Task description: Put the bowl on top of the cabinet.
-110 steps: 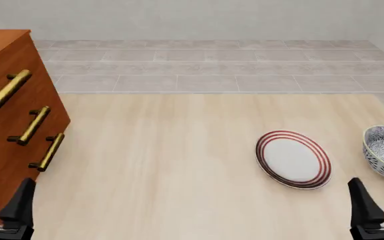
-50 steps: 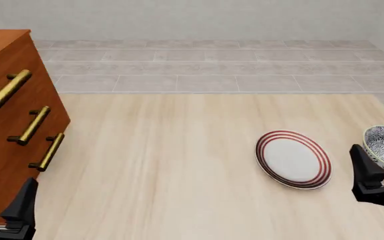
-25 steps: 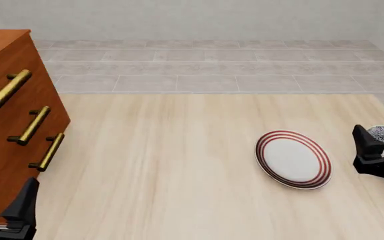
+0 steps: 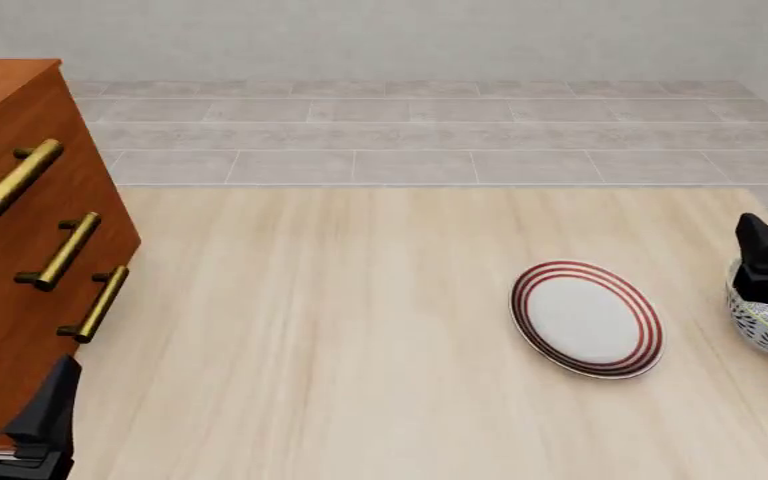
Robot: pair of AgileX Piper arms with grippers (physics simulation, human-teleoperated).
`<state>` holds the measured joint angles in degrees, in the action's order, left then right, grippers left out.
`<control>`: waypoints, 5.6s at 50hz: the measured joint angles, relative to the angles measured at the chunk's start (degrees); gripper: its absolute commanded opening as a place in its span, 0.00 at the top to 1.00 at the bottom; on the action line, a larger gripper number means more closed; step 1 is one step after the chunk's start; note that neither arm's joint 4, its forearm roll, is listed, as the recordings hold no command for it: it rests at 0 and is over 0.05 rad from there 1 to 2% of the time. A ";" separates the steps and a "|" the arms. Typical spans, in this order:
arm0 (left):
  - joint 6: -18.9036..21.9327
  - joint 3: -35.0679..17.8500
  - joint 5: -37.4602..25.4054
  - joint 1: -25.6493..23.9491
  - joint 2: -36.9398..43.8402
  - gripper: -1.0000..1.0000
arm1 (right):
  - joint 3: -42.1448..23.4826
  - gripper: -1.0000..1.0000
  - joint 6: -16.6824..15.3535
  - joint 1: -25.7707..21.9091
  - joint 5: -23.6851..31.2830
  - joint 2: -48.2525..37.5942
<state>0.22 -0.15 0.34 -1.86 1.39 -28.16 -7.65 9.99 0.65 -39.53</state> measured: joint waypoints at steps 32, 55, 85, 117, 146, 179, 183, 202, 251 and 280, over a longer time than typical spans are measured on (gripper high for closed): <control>-0.61 0.03 0.48 -0.27 0.51 0.00 | -9.19 0.00 0.60 6.86 3.68 -11.21; -0.60 0.02 0.41 -0.42 0.47 0.00 | -14.52 0.00 -2.23 15.17 4.57 -19.72; -0.09 0.07 0.36 -0.72 0.71 0.00 | -17.05 0.00 -3.27 24.38 3.12 -26.81; 0.33 0.05 0.14 -0.42 0.65 0.00 | -18.75 0.00 -4.23 31.41 -1.11 -37.49; 0.60 0.06 0.28 -0.23 0.85 0.00 | -20.01 0.00 -4.58 32.32 -3.09 -43.73; 0.58 0.08 0.51 -0.24 1.05 0.00 | -18.34 0.00 -6.83 33.10 -8.05 -51.33; 0.57 0.09 0.50 -0.25 1.06 0.00 | -18.60 0.00 -7.15 33.23 -8.61 -52.59; 0.47 0.11 0.42 -0.22 1.05 0.00 | -19.72 0.00 -8.46 34.14 -11.66 -58.82; 0.53 0.12 1.70 -0.23 2.61 0.00 | -18.53 1.00 -10.78 34.38 -16.77 -65.94; 0.59 0.12 1.69 -0.19 2.62 0.00 | -18.54 1.00 -10.21 33.21 -14.70 -63.23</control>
<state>0.81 -0.03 2.04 -2.05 4.01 -46.70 -17.86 43.20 -14.05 -102.76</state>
